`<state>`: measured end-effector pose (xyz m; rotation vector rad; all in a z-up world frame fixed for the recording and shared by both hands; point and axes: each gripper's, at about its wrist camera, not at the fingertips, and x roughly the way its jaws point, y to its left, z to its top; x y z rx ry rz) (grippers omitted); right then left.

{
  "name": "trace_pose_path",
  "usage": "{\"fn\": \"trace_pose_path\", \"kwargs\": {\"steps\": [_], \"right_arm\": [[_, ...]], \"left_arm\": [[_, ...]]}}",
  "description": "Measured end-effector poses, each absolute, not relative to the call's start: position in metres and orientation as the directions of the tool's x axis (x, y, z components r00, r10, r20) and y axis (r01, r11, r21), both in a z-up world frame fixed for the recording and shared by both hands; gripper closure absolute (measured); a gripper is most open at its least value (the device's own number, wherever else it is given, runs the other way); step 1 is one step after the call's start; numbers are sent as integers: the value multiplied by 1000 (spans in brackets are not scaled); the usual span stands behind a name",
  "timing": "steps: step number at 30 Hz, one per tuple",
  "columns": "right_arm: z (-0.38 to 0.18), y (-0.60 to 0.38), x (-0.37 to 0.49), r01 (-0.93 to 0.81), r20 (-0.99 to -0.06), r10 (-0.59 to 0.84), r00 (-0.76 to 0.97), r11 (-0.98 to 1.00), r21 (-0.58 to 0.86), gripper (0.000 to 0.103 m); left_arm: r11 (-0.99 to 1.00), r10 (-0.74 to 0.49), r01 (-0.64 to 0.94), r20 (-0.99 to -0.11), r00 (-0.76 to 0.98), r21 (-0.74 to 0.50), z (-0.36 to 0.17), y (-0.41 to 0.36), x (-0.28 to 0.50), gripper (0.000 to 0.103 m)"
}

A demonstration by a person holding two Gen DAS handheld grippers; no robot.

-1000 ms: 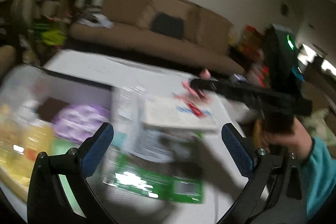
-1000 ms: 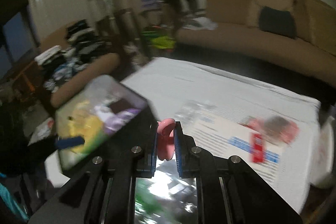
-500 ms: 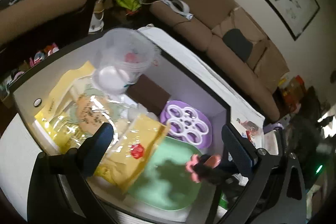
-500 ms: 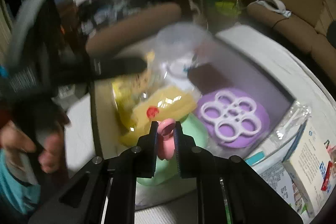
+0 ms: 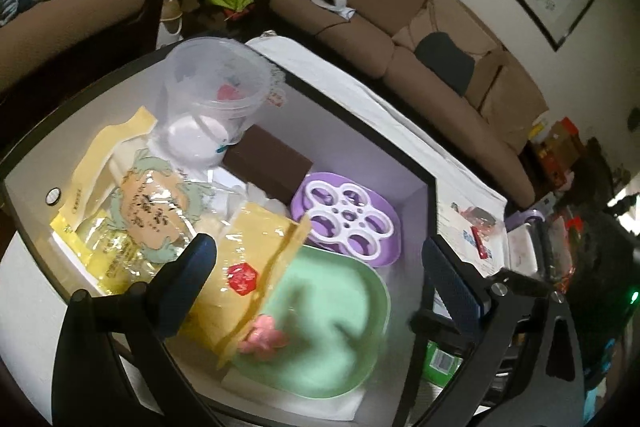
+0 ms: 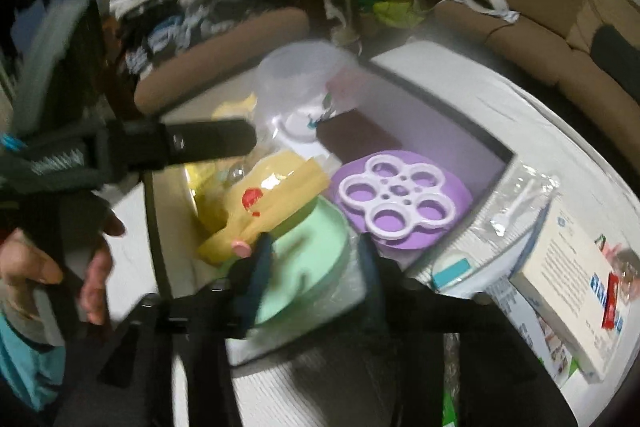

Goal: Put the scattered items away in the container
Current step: 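Grasp the clear plastic bag with the gold wire item using the right gripper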

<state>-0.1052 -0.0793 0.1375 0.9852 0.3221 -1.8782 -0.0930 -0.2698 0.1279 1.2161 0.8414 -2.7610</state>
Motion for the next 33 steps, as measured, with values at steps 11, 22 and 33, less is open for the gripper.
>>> {"fn": "trace_pose_path", "kwargs": {"steps": [11, 22, 33], "right_arm": [[162, 74, -147, 645, -680, -558, -477, -747, 160, 36], [115, 178, -201, 430, -705, -396, -589, -892, 142, 35], [93, 205, -302, 318, -717, -335, -611, -934, 165, 32]], "left_arm": [[-924, 312, -73, -626, -715, -376, 148, -159, -102, 0], [-894, 428, -201, -633, -645, -400, 120, -66, -118, 0], [-904, 423, -211, -701, -575, -372, 84, -31, -130, 0]]}}
